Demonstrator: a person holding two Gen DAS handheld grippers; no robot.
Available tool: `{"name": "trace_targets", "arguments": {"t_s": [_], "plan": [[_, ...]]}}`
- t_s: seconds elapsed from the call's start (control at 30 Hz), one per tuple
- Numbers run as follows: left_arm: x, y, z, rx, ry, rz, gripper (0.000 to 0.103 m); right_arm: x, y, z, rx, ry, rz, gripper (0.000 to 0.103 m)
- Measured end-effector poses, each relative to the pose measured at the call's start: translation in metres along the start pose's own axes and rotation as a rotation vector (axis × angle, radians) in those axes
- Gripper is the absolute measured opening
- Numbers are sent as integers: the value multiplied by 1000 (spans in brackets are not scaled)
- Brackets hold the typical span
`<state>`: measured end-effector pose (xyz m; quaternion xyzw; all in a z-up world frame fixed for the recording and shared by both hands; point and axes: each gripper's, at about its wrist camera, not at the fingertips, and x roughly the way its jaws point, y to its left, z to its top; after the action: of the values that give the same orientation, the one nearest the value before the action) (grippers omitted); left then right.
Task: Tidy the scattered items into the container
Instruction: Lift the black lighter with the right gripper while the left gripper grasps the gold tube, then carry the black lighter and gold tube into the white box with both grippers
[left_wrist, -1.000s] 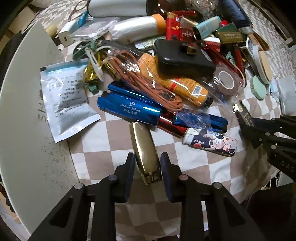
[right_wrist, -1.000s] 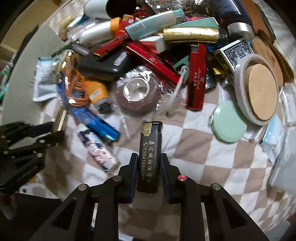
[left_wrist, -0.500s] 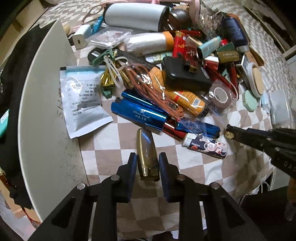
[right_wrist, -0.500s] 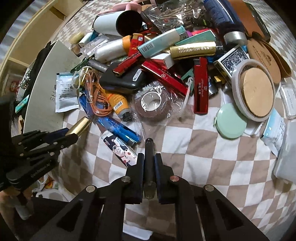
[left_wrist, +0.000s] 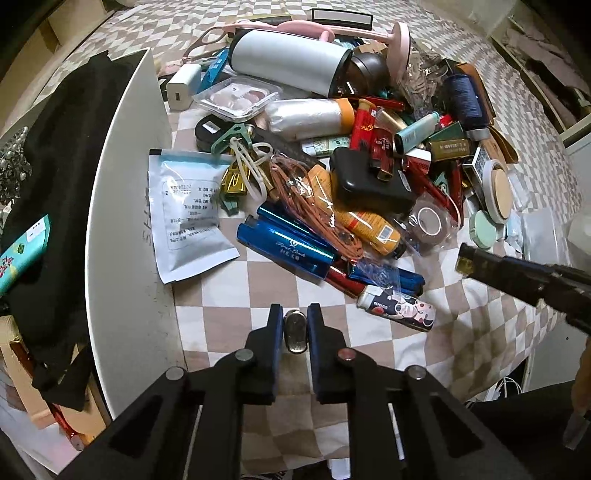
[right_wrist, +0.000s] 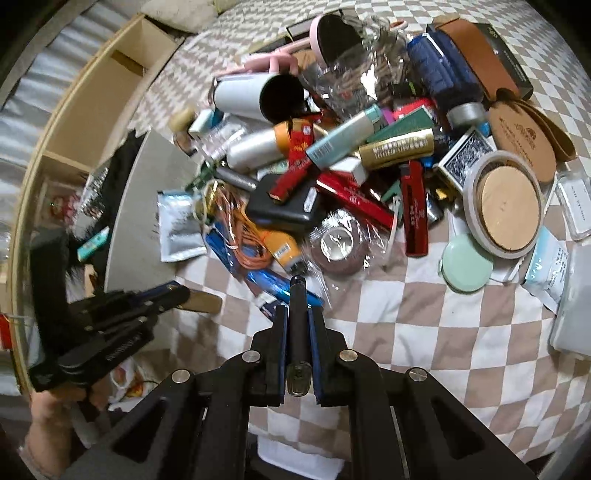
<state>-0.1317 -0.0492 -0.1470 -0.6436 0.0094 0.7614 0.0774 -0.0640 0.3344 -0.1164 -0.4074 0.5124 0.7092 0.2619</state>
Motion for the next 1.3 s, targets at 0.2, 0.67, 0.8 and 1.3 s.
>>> {"name": "trace_targets", "arguments": {"t_s": [0.2, 0.67, 0.8, 1.3], "plan": [[2, -25, 12, 0, -30, -15, 13, 2, 3, 4, 33, -3, 11, 12], [-57, -12, 32, -84, -209, -91, 13, -29, 24, 26, 68, -98, 111, 12], [-77, 5, 35, -145, -268, -134, 13, -39, 38, 34, 63, -126, 160, 12], [-136, 66, 18, -284, -461, -117, 13, -35, 93, 48, 15, -138, 266, 12]]}}
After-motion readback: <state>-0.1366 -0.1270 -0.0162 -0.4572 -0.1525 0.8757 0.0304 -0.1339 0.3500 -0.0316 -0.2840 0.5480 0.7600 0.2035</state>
